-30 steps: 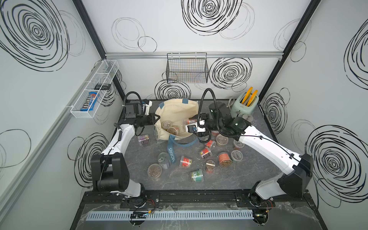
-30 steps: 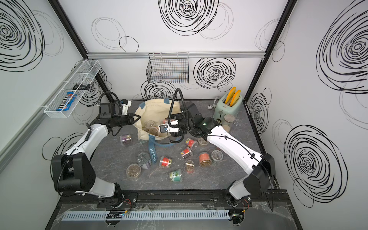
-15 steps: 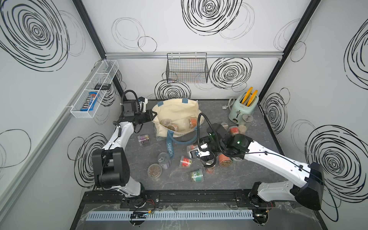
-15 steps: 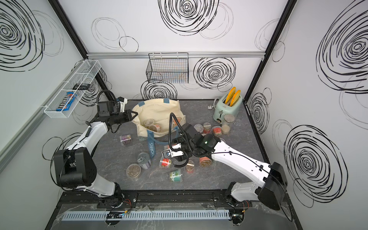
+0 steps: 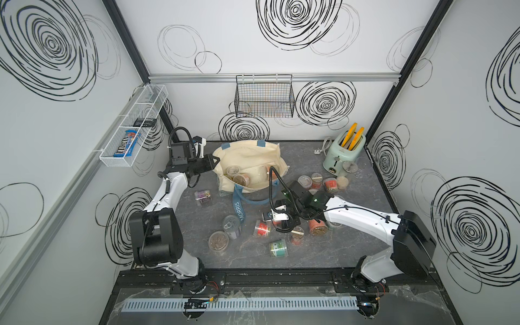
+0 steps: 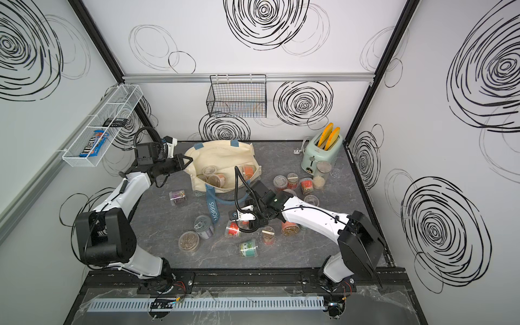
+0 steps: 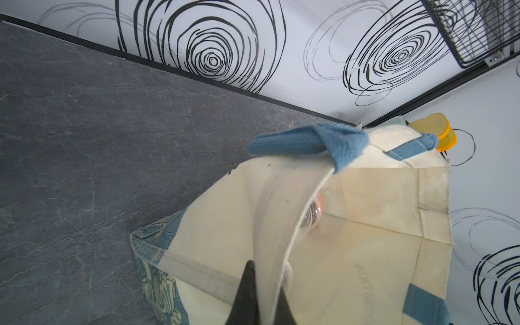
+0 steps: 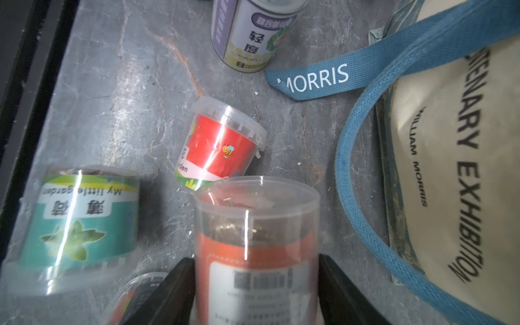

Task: Take out the seed jars from the canvas bag
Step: Place the seed jar at the center of the board.

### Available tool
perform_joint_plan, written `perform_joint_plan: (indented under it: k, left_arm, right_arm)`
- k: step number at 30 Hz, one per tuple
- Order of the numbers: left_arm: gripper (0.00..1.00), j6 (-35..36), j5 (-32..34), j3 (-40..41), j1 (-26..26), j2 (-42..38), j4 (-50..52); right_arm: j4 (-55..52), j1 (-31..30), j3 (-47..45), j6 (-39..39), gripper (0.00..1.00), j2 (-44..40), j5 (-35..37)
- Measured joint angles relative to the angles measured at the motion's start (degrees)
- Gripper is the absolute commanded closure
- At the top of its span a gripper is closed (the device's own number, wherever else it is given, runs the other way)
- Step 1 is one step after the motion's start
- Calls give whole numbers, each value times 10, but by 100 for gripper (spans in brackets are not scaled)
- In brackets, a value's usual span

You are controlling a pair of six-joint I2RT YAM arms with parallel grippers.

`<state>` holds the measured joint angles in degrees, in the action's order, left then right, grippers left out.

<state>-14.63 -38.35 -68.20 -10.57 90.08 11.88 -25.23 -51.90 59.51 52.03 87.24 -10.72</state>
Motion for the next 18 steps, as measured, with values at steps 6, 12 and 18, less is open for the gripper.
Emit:
perform_joint_plan:
  k: [6,12,18]
  left_arm:
    - [100,0,-1,1,0,-1,0]
    - [100,0,-2,3,0,-2,-1]
    - [100,0,-2,3,-1,-2,-1]
  right_arm:
    - [14,3,3,-13,32,57,10]
    - [12,8,7,-22,26,81,8]
    - [12,10,20,-30,3,80,-1]
